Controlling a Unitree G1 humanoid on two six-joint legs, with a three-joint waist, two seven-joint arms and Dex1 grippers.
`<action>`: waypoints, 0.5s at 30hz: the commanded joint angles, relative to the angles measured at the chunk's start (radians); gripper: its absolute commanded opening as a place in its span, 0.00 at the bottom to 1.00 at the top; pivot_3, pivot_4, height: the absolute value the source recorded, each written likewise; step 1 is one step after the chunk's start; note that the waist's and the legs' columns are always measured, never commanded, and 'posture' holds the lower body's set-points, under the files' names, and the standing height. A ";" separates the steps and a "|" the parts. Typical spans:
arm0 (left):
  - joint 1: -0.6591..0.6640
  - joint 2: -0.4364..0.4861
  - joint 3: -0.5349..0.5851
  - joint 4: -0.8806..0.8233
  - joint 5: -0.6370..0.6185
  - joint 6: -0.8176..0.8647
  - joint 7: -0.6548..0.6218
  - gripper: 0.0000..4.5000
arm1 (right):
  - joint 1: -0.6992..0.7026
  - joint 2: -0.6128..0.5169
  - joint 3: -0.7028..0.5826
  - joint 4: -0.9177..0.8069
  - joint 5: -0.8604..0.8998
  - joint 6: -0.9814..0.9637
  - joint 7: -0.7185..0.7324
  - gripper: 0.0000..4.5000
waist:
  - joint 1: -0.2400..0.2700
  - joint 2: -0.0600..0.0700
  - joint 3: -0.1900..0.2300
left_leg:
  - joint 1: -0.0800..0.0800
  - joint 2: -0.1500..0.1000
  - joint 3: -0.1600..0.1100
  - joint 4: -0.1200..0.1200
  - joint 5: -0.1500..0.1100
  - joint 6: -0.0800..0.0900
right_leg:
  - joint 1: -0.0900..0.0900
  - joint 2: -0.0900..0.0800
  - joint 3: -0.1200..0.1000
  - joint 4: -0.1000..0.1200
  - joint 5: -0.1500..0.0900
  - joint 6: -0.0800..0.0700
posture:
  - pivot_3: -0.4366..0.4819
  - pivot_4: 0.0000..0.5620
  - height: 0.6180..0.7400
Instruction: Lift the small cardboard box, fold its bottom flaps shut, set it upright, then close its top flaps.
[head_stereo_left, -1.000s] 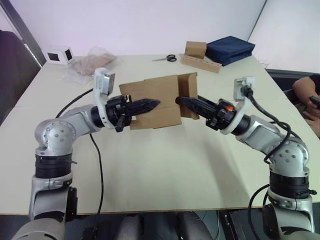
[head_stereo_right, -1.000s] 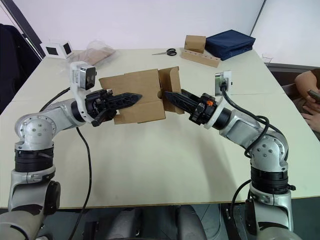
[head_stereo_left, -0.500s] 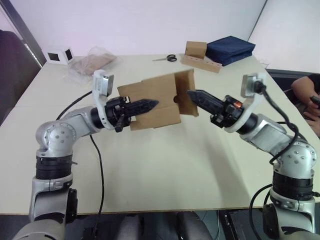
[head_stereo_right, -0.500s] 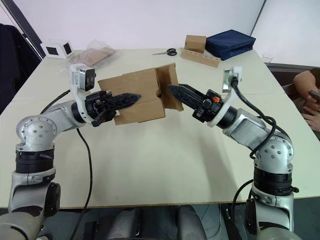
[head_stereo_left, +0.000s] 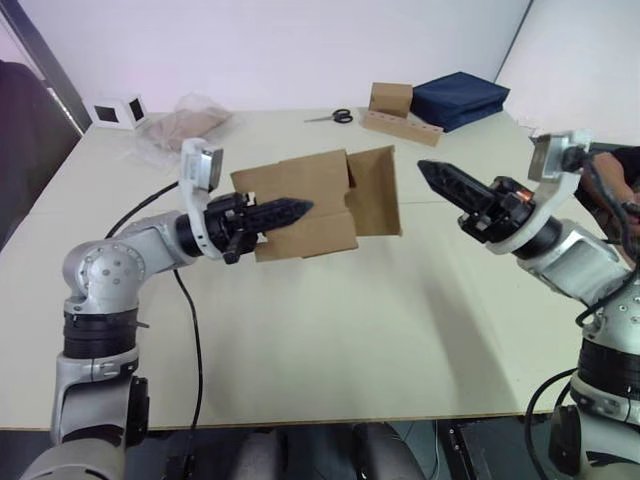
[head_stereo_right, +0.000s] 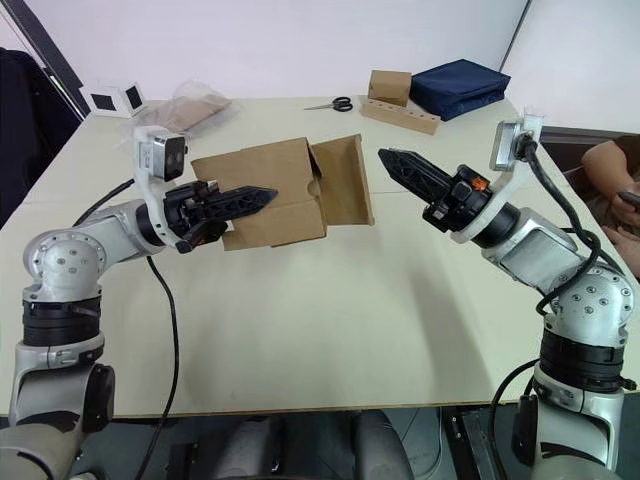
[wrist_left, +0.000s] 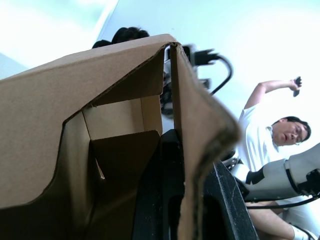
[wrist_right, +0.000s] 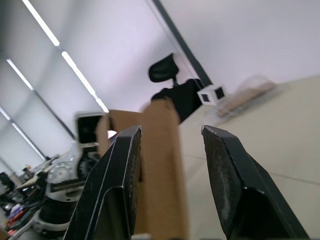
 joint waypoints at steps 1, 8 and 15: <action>-0.025 -0.001 0.028 -0.031 -0.029 -0.005 0.007 0.00 | 0.010 0.029 0.015 -0.017 -0.014 -0.020 0.025 0.43 | -0.001 0.000 0.000 | 0.000 0.000 0.000 0.000 0.000 0.000 | 0.000 0.000 0.000 0.000 0.000 0.000 | 0.48 0.27 1.00; -0.023 -0.010 0.029 -0.035 -0.042 -0.004 0.026 0.00 | 0.024 0.084 0.045 -0.067 -0.001 -0.017 0.007 0.43 | 0.000 0.000 0.000 | 0.000 0.000 0.000 0.000 0.000 0.000 | 0.000 0.000 0.000 0.000 0.000 0.000 | 0.48 0.27 1.00; -0.021 -0.016 0.028 -0.037 -0.054 -0.008 0.042 0.00 | 0.027 0.117 0.057 -0.093 0.002 -0.019 -0.007 0.43 | 0.000 0.000 0.000 | 0.000 0.000 0.000 0.000 0.000 0.000 | 0.000 0.000 0.000 0.000 0.000 0.000 | 0.48 0.27 1.00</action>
